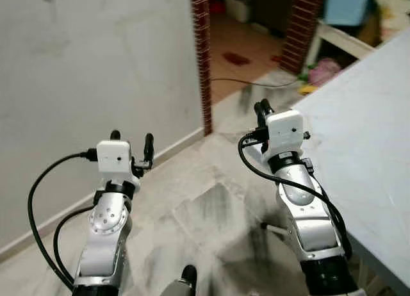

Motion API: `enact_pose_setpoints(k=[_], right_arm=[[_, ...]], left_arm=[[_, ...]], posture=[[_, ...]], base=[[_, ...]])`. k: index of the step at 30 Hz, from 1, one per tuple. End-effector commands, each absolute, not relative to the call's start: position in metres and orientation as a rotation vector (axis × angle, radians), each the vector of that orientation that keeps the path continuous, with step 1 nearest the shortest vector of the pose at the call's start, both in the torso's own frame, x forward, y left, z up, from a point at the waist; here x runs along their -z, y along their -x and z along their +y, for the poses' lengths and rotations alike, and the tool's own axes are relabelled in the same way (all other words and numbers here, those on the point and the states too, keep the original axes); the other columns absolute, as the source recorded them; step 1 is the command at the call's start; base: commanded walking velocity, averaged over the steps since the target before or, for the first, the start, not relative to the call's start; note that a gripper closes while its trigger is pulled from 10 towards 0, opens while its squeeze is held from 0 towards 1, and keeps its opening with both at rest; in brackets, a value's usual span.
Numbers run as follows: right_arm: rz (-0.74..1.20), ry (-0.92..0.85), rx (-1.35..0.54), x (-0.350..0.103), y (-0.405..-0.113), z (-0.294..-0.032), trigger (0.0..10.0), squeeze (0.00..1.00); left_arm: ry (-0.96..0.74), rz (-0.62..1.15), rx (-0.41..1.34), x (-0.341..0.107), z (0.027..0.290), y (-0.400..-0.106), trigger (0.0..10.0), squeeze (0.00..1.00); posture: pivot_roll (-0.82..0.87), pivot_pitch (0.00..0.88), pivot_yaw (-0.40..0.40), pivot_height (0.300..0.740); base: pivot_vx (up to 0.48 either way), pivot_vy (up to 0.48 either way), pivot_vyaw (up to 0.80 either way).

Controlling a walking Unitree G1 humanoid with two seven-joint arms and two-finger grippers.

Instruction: Hang keys on a hook

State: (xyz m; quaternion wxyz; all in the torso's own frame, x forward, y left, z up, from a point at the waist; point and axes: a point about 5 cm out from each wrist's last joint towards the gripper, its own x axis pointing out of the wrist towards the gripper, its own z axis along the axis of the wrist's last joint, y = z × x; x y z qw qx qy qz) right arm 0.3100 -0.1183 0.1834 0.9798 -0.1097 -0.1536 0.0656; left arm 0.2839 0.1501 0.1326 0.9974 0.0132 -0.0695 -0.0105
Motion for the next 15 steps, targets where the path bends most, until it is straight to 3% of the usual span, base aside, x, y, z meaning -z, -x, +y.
enact_pose_setpoints(k=[1, 11, 15], right_arm=[[-0.330, 0.210, -0.169, -0.188, -0.310, -0.109, 10.0, 0.00], [-0.326, 0.214, -0.187, -0.188, -0.312, -0.109, 10.0, 0.00], [-0.327, 0.215, -0.198, -0.187, -0.312, -0.107, 10.0, 0.00]], left_arm=[[-0.054, -0.145, -0.025, -0.133, 0.162, -0.281, 10.0, 0.00], [-0.073, -0.124, -0.146, -0.125, 0.170, -0.270, 10.0, 0.00], [-0.040, -0.133, 0.019, -0.126, 0.160, -0.269, 10.0, 0.00]], posture=[[0.00, 0.138, 0.025, 0.740], [0.02, 0.142, 0.013, 0.740], [0.02, 0.143, 0.011, 0.740]], base=[[0.000, 0.000, 0.80], [0.000, 0.000, 0.80], [0.000, 0.000, 0.80]])
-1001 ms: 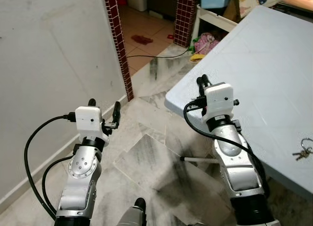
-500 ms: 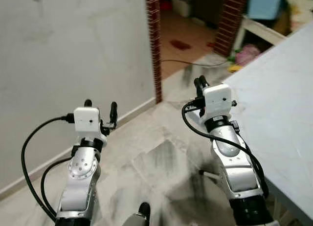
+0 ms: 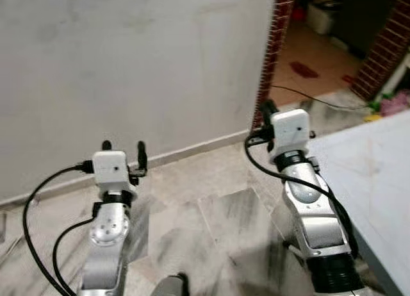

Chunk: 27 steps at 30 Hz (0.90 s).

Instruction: Hang keys on a hook

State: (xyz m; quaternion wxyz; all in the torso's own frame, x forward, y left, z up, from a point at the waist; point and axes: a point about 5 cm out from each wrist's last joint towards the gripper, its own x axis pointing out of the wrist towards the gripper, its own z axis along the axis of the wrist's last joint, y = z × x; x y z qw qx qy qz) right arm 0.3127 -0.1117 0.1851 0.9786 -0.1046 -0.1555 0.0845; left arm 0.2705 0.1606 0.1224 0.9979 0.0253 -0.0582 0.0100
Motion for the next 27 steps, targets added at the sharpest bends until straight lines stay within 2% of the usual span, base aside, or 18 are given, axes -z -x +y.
enact_pose_setpoints(k=[1, 12, 18, 27], right_arm=[[-0.326, 0.215, -0.198, -0.187, -0.312, -0.107, 10.0, 0.00], [-0.316, 0.215, -0.215, -0.185, -0.312, -0.105, 10.0, 0.00], [-0.317, 0.220, -0.248, -0.186, -0.313, -0.100, 10.0, 0.00], [-0.314, 0.220, -0.225, -0.186, -0.315, -0.103, 10.0, 0.00]], left_arm=[[-0.028, -0.125, 0.025, -0.126, 0.161, -0.267, 10.0, 0.00], [-0.048, -0.038, 0.149, -0.114, 0.165, -0.232, 10.0, 0.00], [-0.109, -0.027, 0.249, -0.115, 0.154, -0.224, 10.0, 0.00], [-0.063, 0.030, 0.300, -0.105, 0.146, -0.226, 10.0, 0.00]], posture=[[0.02, 0.143, 0.010, 0.740], [0.04, 0.158, -0.013, 0.740], [0.05, 0.166, -0.023, 0.740], [0.04, 0.160, -0.011, 0.740]], base=[[0.000, 0.000, 0.80], [0.000, 0.000, 0.80], [0.000, 0.000, 0.80], [0.000, 0.000, 0.80]])
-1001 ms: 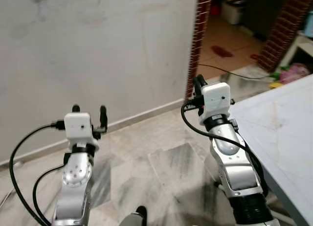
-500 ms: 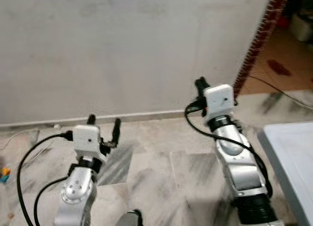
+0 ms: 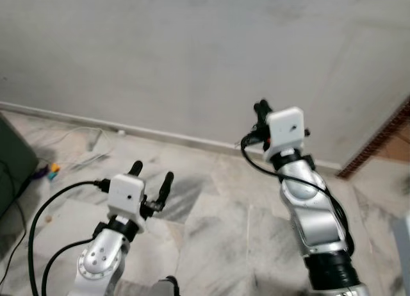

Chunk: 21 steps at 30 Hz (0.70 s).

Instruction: Hang keys on a hook

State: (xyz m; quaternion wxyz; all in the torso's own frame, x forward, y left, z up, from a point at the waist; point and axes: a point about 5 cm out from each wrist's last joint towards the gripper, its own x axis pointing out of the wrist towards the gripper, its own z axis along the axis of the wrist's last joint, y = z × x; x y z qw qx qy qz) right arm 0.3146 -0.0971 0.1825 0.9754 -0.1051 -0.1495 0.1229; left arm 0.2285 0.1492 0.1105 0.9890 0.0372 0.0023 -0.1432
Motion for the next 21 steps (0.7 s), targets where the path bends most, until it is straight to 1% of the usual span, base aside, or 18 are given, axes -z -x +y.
enact_pose_setpoints(k=[1, 5, 11, 14, 15, 21], right_arm=[[-0.314, 0.219, -0.224, -0.185, -0.315, -0.103, 10.0, 0.00], [-0.318, 0.210, -0.226, -0.185, -0.315, -0.101, 10.0, 0.00], [-0.326, 0.200, -0.231, -0.187, -0.317, -0.097, 10.0, 0.00], [-0.331, 0.200, -0.222, -0.188, -0.319, -0.099, 10.0, 0.00], [-0.333, 0.199, -0.214, -0.188, -0.319, -0.101, 10.0, 0.00], [-0.334, 0.198, -0.208, -0.187, -0.319, -0.101, 10.0, 0.00]], left_arm=[[-0.067, 0.028, 0.295, -0.105, 0.146, -0.227, 10.0, 0.00], [-0.056, 0.025, 0.251, -0.104, 0.149, -0.233, 10.0, 0.00], [-0.073, 0.020, 0.294, -0.104, 0.147, -0.232, 10.0, 0.00], [-0.054, 0.009, 0.294, -0.106, 0.147, -0.237, 10.0, 0.00], [-0.024, -0.006, 0.301, -0.109, 0.145, -0.240, 10.0, 0.00], [-0.005, -0.022, 0.299, -0.112, 0.144, -0.243, 10.0, 0.00]], posture=[[0.04, 0.160, -0.011, 0.740], [0.05, 0.157, -0.015, 0.740], [0.05, 0.152, -0.012, 0.740], [0.05, 0.145, -0.006, 0.740], [0.04, 0.143, -0.003, 0.740], [0.04, 0.138, 0.004, 0.740]], base=[[0.000, 0.000, 0.80], [0.000, 0.000, 0.80], [0.000, 0.000, 0.00], [0.000, 0.000, 0.00], [0.000, 0.000, 0.00], [0.000, 0.000, 0.00]])
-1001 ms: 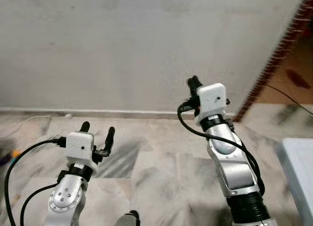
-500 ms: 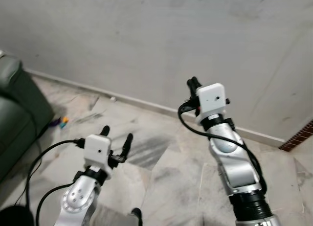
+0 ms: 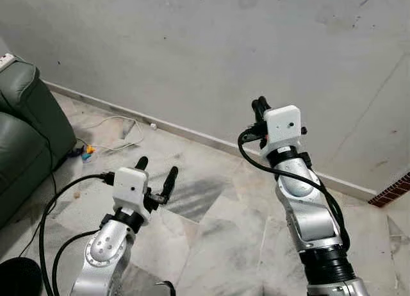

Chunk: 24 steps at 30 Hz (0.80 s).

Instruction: Hang keys on a hook

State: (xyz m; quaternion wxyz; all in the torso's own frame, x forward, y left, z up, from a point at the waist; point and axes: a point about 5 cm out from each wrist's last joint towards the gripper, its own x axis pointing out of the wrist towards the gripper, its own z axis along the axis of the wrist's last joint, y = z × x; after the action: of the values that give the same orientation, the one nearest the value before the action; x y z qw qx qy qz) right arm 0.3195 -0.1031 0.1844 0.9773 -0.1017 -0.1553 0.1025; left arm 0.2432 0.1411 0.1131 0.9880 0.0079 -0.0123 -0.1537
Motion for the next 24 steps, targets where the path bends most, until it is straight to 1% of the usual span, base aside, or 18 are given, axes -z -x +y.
enact_pose_setpoints(k=[1, 5, 14, 24], right_arm=[[-0.334, 0.197, -0.207, -0.1869, -0.3184, -0.1002, 10.0, 0.00], [-0.335, 0.198, -0.206, -0.1865, -0.3181, -0.0997, 10.0, 0.00], [-0.337, 0.201, -0.206, -0.1865, -0.3187, -0.1007, 10.0, 0.00], [-0.334, 0.206, -0.209, -0.1843, -0.3179, -0.1003, 10.0, 0.00]], left_arm=[[0.001, -0.023, 0.302, -0.1116, 0.1441, -0.2435, 10.0, 0.00], [0.005, -0.024, 0.305, -0.1115, 0.1442, -0.2433, 10.0, 0.00], [0.015, -0.022, 0.324, -0.1113, 0.1405, -0.2440, 10.0, 0.00], [0.021, -0.017, 0.340, -0.1105, 0.1384, -0.2433, 10.0, 0.00]], posture=[[0.04, 0.138, 0.005, 0.740], [0.04, 0.135, 0.007, 0.740], [0.04, 0.136, 0.007, 0.740], [0.03, 0.139, 0.009, 0.740]], base=[[0.000, 0.000, 0.00], [0.214, 0.000, 0.00], [0.317, 0.000, 0.00], [0.359, 0.251, 0.00]])
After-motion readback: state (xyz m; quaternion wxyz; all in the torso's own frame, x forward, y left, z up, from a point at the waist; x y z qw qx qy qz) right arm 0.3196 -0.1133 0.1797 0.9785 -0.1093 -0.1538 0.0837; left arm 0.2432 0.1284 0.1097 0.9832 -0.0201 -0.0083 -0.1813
